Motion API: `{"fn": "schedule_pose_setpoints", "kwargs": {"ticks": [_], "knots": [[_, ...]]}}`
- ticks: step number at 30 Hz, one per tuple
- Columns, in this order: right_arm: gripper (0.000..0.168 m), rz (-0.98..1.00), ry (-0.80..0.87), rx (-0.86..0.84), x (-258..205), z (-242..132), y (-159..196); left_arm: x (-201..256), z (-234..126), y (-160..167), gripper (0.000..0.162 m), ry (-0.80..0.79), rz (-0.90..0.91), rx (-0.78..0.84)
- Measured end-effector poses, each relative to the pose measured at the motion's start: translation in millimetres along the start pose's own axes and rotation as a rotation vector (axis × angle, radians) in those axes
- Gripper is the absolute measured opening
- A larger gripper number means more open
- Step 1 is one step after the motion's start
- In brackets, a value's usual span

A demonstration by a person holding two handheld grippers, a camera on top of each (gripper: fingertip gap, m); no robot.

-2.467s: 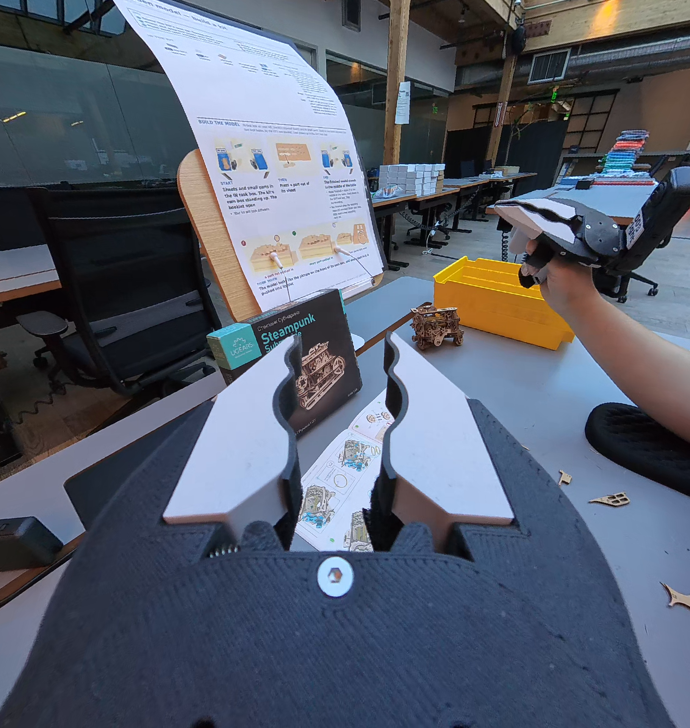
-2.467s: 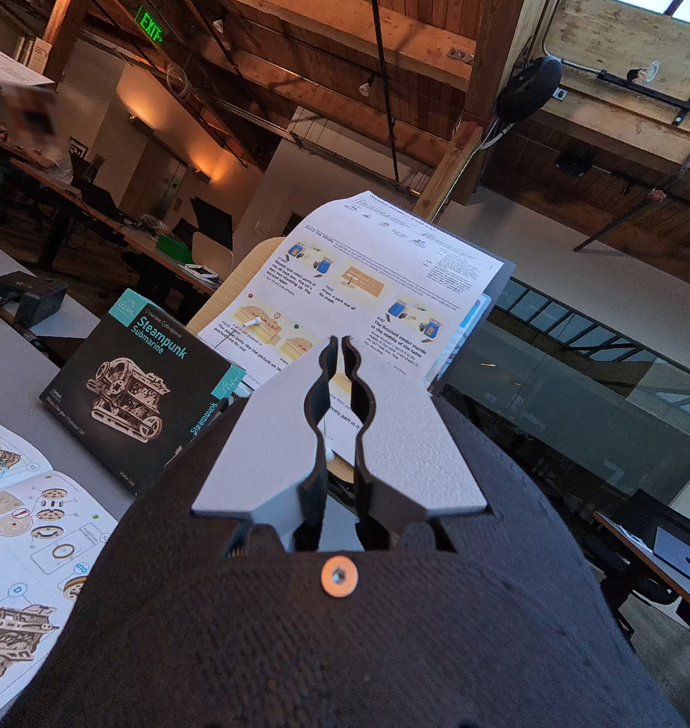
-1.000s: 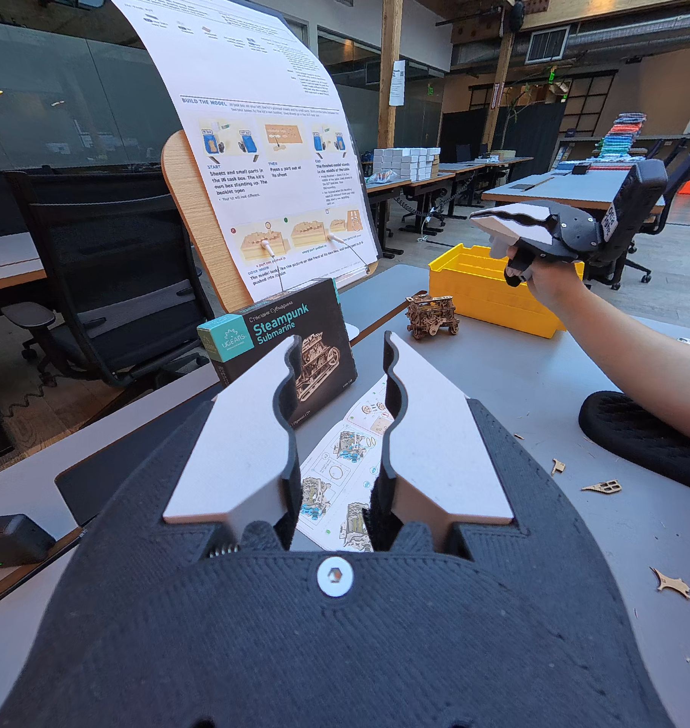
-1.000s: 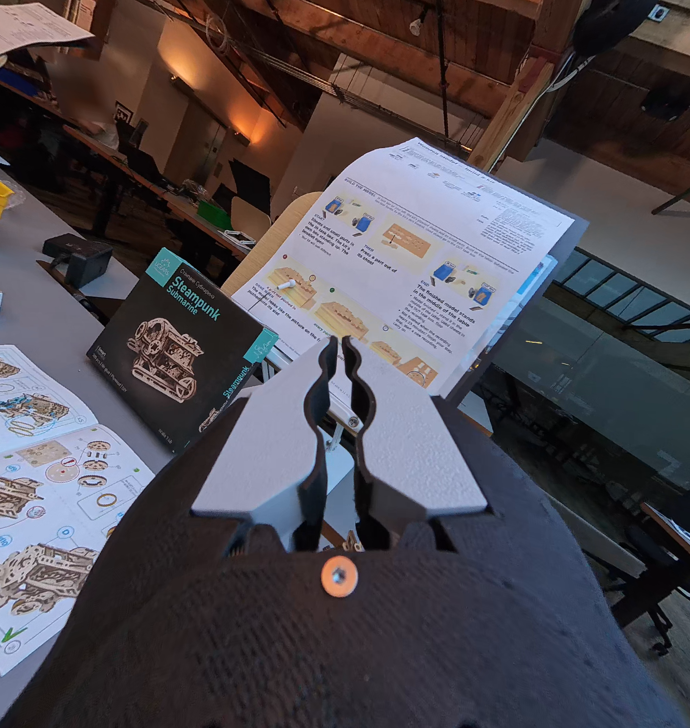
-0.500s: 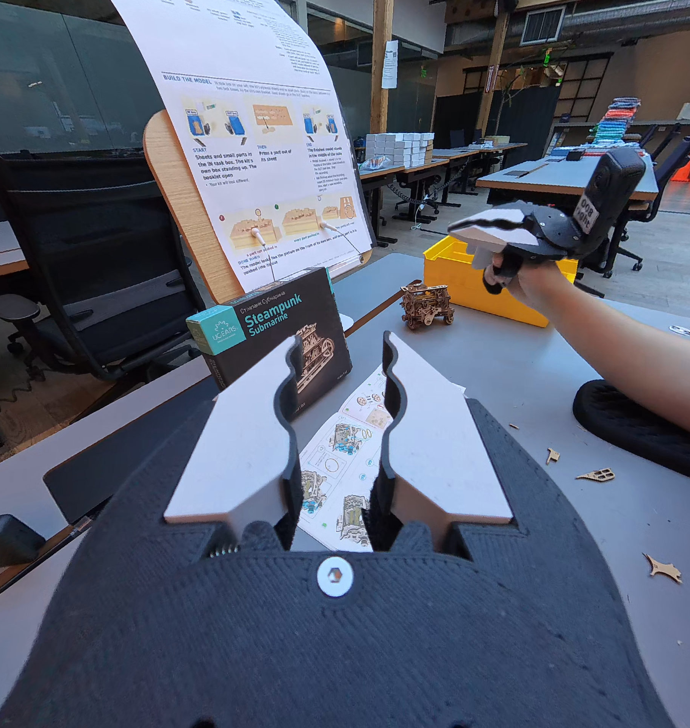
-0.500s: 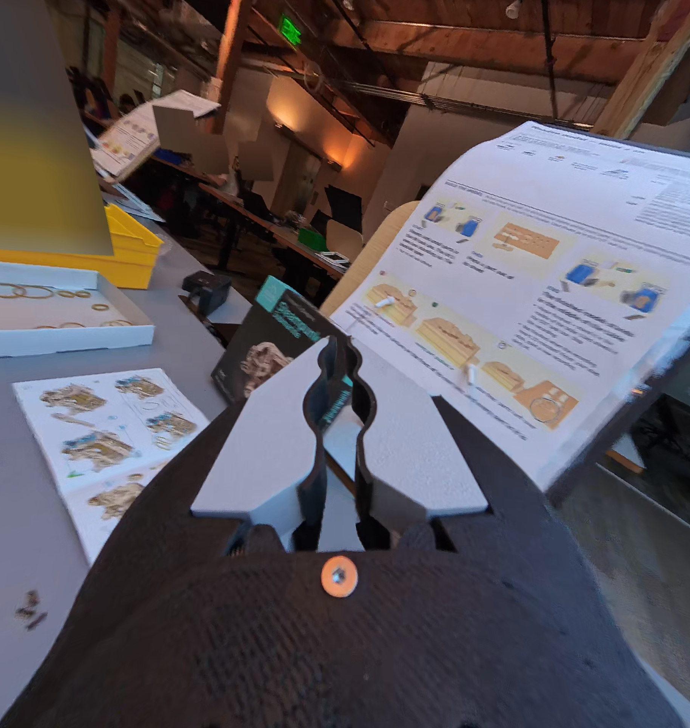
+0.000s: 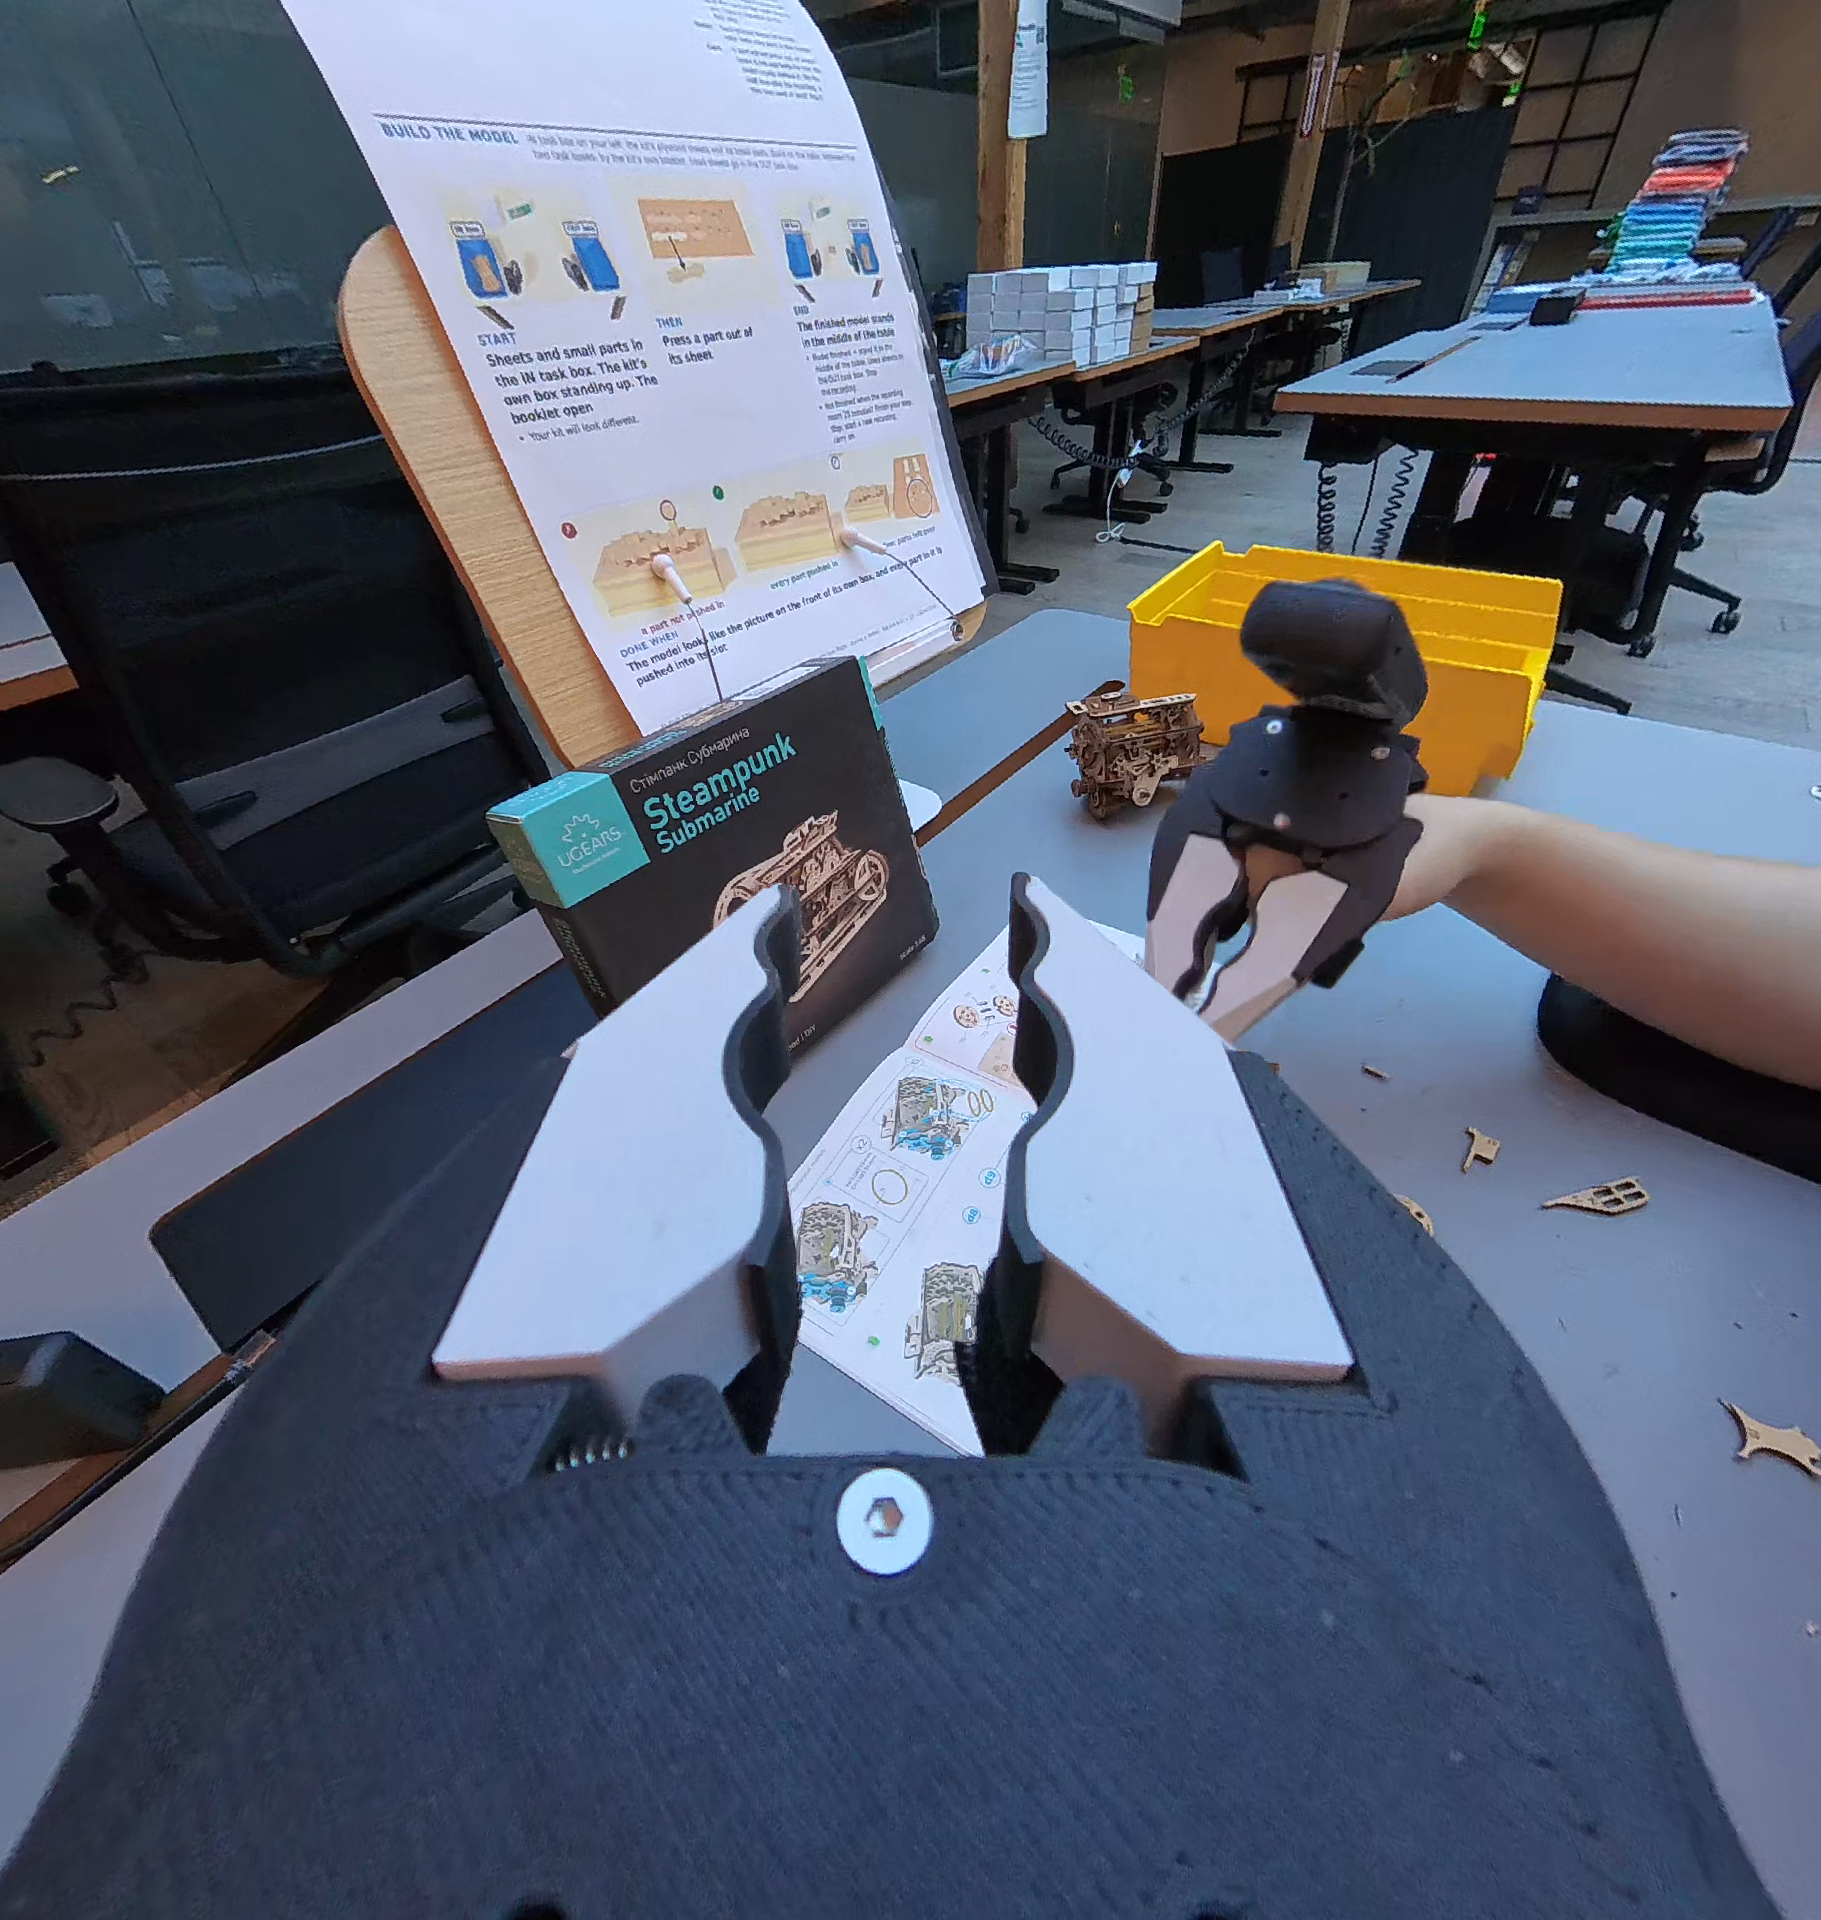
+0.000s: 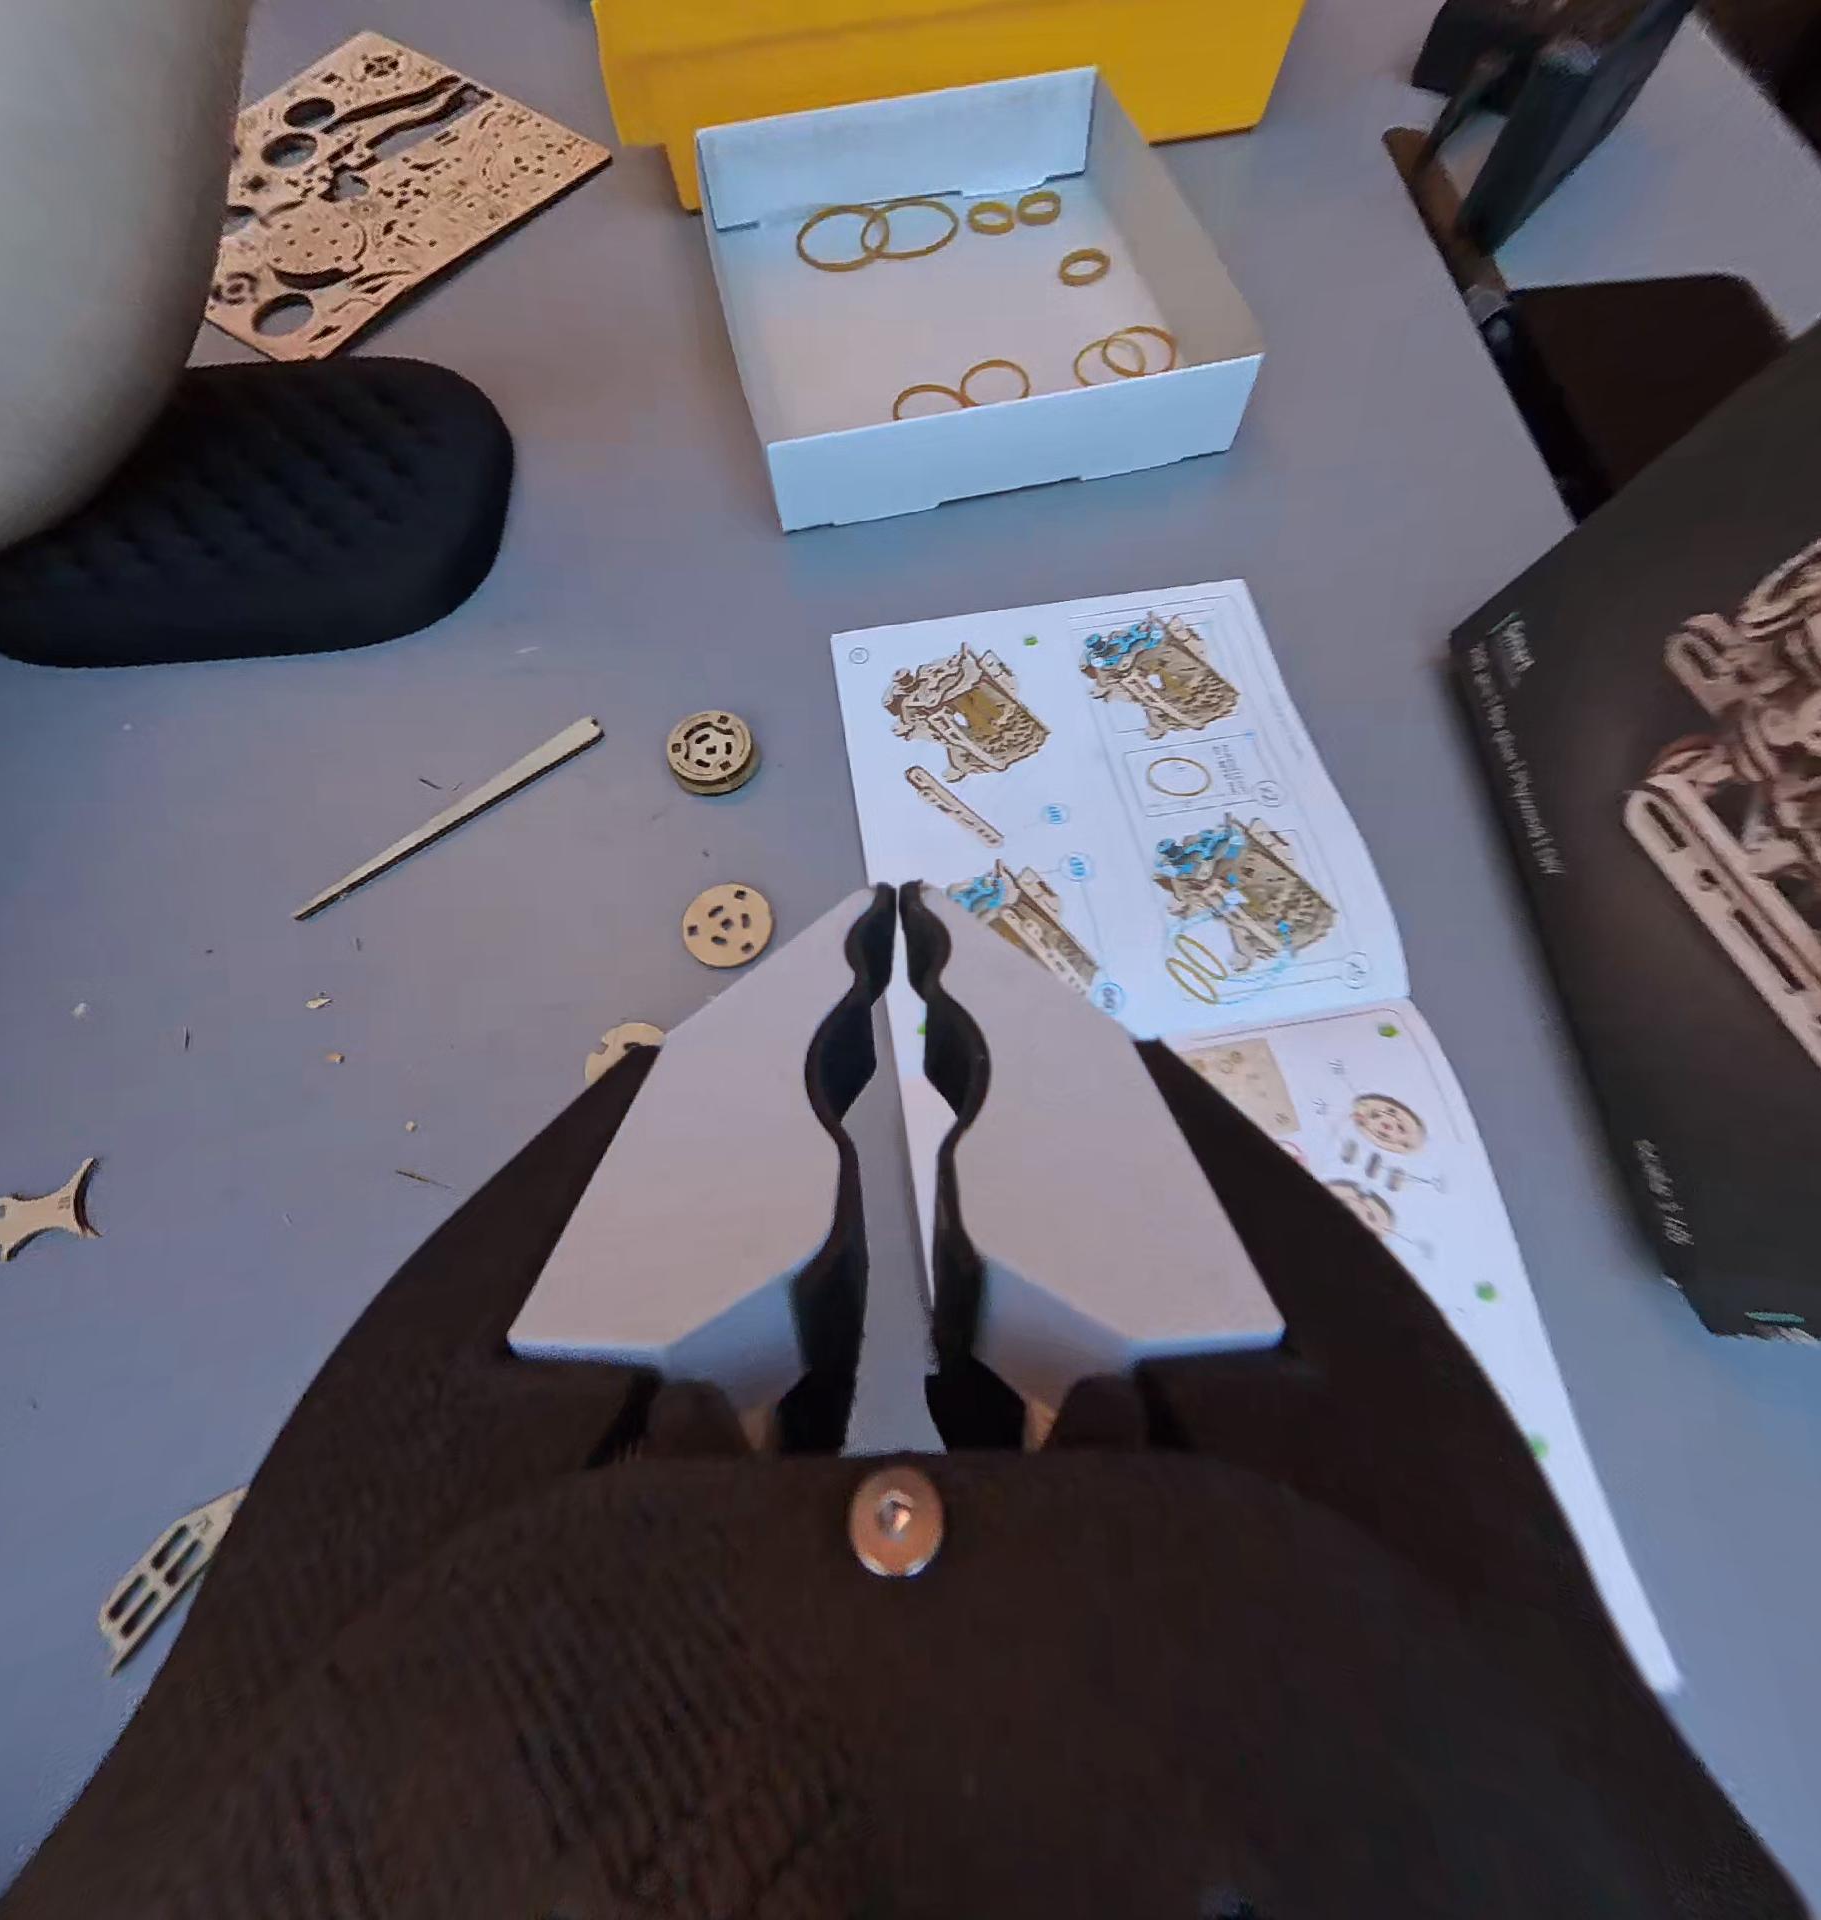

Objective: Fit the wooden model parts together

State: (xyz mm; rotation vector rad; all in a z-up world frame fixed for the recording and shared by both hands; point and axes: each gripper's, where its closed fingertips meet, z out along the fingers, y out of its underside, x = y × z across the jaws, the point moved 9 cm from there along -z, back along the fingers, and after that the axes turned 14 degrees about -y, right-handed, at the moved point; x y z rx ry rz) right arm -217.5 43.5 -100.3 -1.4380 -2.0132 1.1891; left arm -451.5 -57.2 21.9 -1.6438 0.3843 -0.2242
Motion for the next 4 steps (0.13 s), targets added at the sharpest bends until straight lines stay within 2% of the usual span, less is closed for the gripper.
{"fn": "schedule_pose_setpoints", "kwargs": {"ticks": [4], "knots": [[0.003,0.005,0.151,0.082,4.3,-60.0,-0.9,-2.3,-1.8,-0.9,0.038,-0.008,-0.007,0.009]]}}
